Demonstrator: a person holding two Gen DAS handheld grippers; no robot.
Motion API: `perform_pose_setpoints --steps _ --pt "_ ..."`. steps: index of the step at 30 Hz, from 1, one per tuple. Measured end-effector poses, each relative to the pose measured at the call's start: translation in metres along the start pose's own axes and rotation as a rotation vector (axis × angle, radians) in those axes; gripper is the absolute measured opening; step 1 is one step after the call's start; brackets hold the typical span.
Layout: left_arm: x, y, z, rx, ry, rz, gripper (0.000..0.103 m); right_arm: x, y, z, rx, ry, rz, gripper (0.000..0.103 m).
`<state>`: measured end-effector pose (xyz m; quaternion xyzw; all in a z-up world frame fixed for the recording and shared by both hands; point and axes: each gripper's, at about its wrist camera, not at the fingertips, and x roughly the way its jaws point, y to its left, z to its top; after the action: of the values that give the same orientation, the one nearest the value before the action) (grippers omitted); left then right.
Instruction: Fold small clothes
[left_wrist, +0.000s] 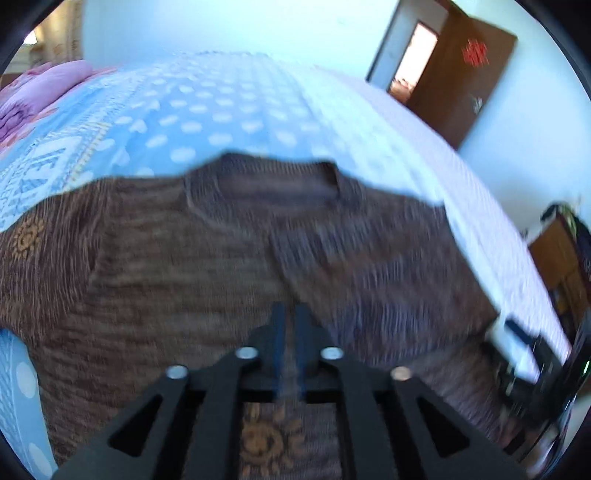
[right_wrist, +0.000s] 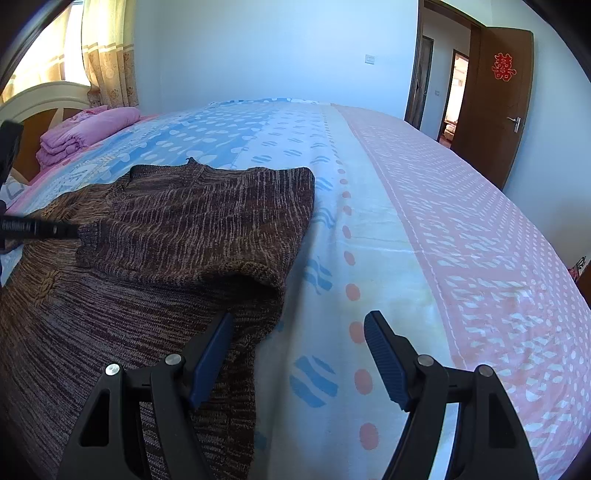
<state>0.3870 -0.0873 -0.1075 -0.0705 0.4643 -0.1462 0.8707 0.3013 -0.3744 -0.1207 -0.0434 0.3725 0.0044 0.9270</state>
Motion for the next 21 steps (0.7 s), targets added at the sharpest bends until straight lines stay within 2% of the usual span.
perform_pose_setpoints --steps 2,3,4,6,7,8,9,11,16,19,20,21 --pt "0.006 -0.001 0.013 -0.004 -0.018 0.015 0.056 0.000 0.002 0.000 -0.011 0.001 -0.007 0.074" --pt "0.011 -0.004 0.020 0.005 -0.036 0.027 0.061 0.000 0.003 0.000 -0.014 0.001 -0.009 0.074" --pt "0.018 -0.007 0.025 0.019 -0.039 0.044 0.061 0.000 0.004 0.000 -0.016 0.001 -0.010 0.074" --pt "0.033 -0.012 0.030 0.044 -0.019 0.062 0.059 0.000 0.004 0.000 -0.020 0.004 -0.010 0.074" --pt "0.042 -0.014 0.031 0.060 0.000 0.073 0.052 0.001 0.004 0.000 -0.019 0.005 -0.010 0.074" --pt "0.051 -0.017 0.029 0.078 0.022 0.085 0.028 0.001 0.004 0.000 -0.018 0.007 -0.009 0.074" --pt "0.058 -0.019 0.029 0.096 0.040 0.089 0.024 0.002 0.004 -0.001 -0.017 0.010 -0.006 0.074" --pt "0.051 -0.025 0.028 0.139 0.004 0.090 0.008 0.003 0.003 0.000 -0.014 0.012 0.000 0.074" --pt "0.028 -0.022 0.038 0.148 -0.088 0.147 0.008 0.003 0.003 0.000 -0.019 0.014 0.004 0.074" --pt "0.037 -0.021 0.038 0.163 -0.077 0.174 0.009 0.004 0.005 0.001 -0.028 0.016 -0.001 0.074" --pt "0.039 -0.022 0.035 0.165 -0.063 0.175 0.016 0.003 0.005 0.001 -0.029 0.014 -0.002 0.074" --pt "0.043 -0.021 0.034 0.162 -0.044 0.182 0.017 0.003 0.005 0.000 -0.029 0.013 -0.003 0.074"
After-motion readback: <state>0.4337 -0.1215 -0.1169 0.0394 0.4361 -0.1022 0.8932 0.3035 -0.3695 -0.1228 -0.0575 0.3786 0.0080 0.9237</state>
